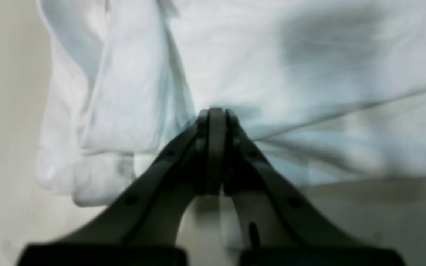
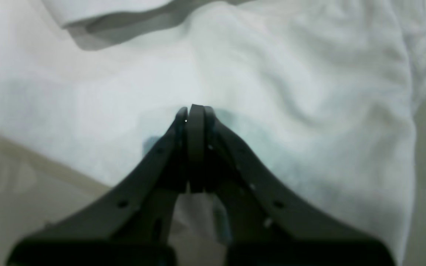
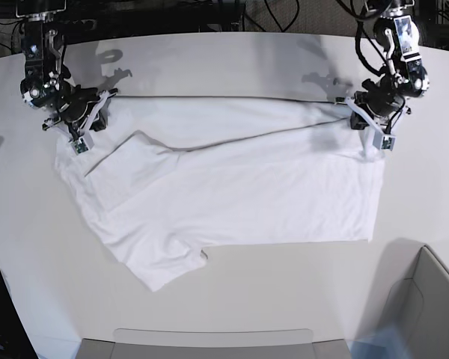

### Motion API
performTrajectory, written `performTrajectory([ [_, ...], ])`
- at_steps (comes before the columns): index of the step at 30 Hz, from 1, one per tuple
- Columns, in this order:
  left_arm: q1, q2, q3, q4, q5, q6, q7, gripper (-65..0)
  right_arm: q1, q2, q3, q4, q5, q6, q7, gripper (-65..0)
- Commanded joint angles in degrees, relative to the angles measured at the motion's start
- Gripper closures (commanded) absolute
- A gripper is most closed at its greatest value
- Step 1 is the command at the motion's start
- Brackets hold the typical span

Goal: Fold the T-shirt properly
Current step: 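Release the fold and move both grippers back to the shirt edge, then move the right gripper down to the sleeve and grasp it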

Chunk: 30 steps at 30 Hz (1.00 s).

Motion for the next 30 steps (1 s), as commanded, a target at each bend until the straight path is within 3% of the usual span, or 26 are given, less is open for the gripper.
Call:
performTrajectory([
  [1, 4.01, -0.08, 0.18, -0.33, 5.56, 0.94, 10.58, 0.0, -1.97, 0.81, 0.19, 1.70, -0.59, 0.43, -3.04, 0.0],
  [9, 11.66, 0.09, -0.26, 9.69, 5.56, 0.94, 11.02, 0.0, -8.83, 0.46, 4.05, 9.08, -0.59, 0.43, -4.09, 0.0],
  [19, 5.94, 3.52, -12.21, 24.02, 5.82, 1.03, 20.52, 0.0, -6.54, -0.86, 14.16, 22.45, -0.51, 0.43, -4.27, 0.0],
  [25, -0.21, 3.35, -12.57, 24.37, 5.91, 1.03, 23.07, 0.0, 4.71, -0.86, 12.93, 20.95, -0.59, 0.43, -4.27, 0.0],
  [30, -6.19, 3.44, -12.13, 24.29, 6.00, 1.12, 23.15, 0.0, 23.43, -0.95, -0.69, 3.54, -0.94, 0.43, -4.27, 0.0],
])
